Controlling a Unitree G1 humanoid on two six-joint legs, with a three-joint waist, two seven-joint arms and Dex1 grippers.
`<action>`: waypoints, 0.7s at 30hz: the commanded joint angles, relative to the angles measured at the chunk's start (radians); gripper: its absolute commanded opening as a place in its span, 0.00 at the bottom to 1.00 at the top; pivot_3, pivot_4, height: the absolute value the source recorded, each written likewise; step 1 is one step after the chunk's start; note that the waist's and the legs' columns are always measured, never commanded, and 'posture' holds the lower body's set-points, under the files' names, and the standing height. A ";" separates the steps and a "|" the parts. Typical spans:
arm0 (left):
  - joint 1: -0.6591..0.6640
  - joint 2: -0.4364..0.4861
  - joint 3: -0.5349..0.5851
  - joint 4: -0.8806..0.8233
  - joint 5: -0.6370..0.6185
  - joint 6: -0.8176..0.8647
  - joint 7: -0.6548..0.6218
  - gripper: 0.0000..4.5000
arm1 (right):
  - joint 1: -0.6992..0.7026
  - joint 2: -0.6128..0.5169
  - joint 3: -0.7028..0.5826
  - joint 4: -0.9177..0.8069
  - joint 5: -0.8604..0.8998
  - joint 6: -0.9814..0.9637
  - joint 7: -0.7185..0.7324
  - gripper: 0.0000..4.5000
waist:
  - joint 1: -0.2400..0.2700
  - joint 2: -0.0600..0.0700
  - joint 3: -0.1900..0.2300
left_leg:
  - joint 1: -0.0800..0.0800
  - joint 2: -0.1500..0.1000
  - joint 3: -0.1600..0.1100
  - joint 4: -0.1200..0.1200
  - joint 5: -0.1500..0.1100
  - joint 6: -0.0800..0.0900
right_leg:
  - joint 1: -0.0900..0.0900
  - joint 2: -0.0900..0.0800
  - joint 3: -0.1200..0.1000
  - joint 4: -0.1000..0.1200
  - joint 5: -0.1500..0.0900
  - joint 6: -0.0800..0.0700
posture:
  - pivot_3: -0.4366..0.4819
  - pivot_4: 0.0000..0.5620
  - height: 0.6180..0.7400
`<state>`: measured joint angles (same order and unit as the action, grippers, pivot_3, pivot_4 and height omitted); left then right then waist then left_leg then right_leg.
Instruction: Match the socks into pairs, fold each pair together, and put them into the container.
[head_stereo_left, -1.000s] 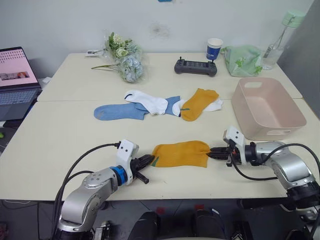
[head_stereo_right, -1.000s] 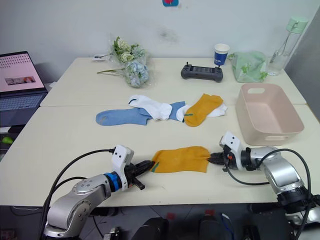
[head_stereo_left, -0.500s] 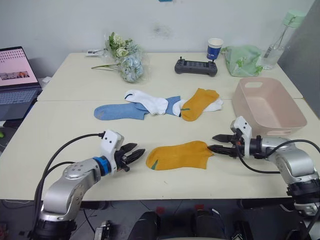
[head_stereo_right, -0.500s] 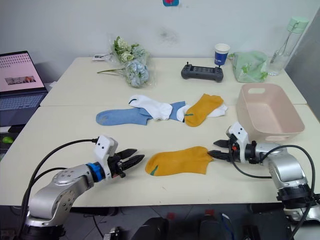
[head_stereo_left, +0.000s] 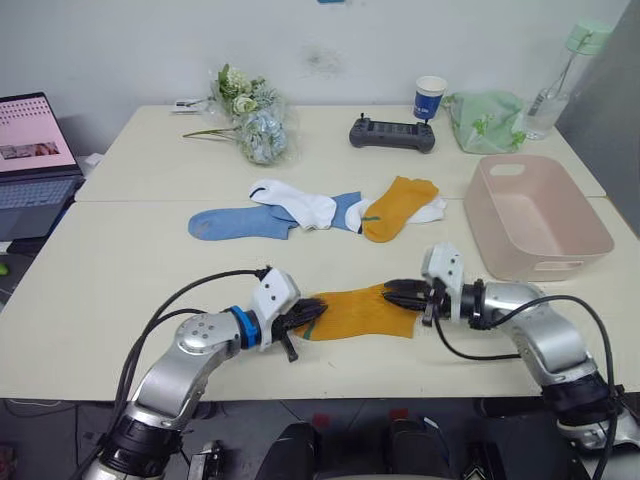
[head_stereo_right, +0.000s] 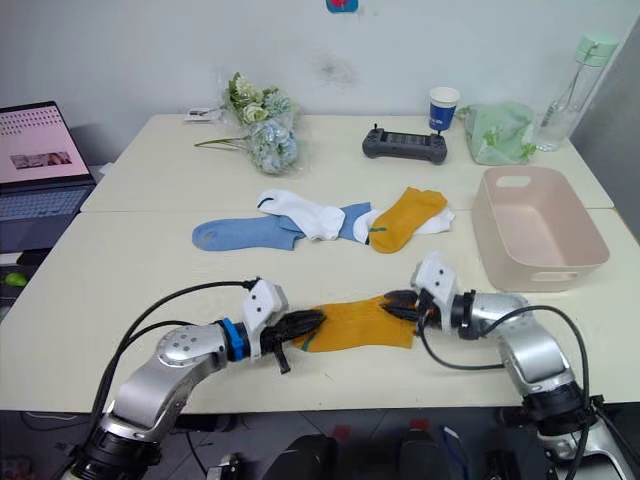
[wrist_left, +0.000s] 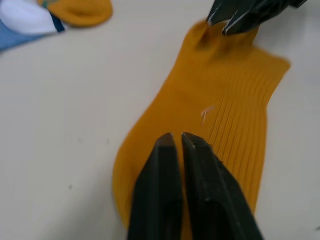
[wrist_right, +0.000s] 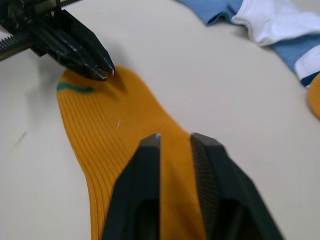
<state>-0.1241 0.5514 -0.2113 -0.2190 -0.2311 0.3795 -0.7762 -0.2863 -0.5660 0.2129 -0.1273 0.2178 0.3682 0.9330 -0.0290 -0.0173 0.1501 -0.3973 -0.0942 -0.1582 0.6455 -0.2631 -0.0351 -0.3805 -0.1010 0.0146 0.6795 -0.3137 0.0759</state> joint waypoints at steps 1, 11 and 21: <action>-0.013 0.003 -0.023 0.031 0.062 -0.045 0.010 0.00 | 0.027 -0.023 0.010 0.007 -0.051 -0.059 -0.011 0.00 | 0.000 0.000 0.000 | 0.000 0.000 0.000 0.000 0.000 0.000 | 0.000 0.000 0.000 0.000 0.000 0.000 | 0.48 0.27 1.00; 0.054 0.062 0.057 0.042 0.049 -0.108 -0.024 0.00 | 0.116 -0.148 -0.082 -0.045 -0.016 -0.053 0.040 0.00 | -0.001 0.001 0.000 | 0.004 0.001 0.000 -0.001 0.000 0.000 | 0.003 0.001 0.000 0.000 0.000 0.000 | 0.48 0.27 1.00; 0.068 0.174 0.094 -0.010 0.005 -0.332 -0.241 0.13 | 0.128 -0.235 -0.065 -0.115 0.012 -0.279 0.236 0.29 | 0.000 0.001 0.001 | 0.003 0.000 -0.001 -0.001 0.000 0.000 | 0.004 0.000 -0.001 -0.001 0.000 0.000 | 0.48 0.27 1.00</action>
<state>-0.0616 0.7124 -0.1194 -0.1949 -0.2223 0.1033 -0.9804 -0.1658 -0.7934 0.1426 -0.2333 0.2408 0.1633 1.1359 -0.0287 -0.0166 0.1507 -0.3941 -0.0937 -0.1588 0.6446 -0.2634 -0.0347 -0.3767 -0.1007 0.0138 0.6781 -0.3139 0.0761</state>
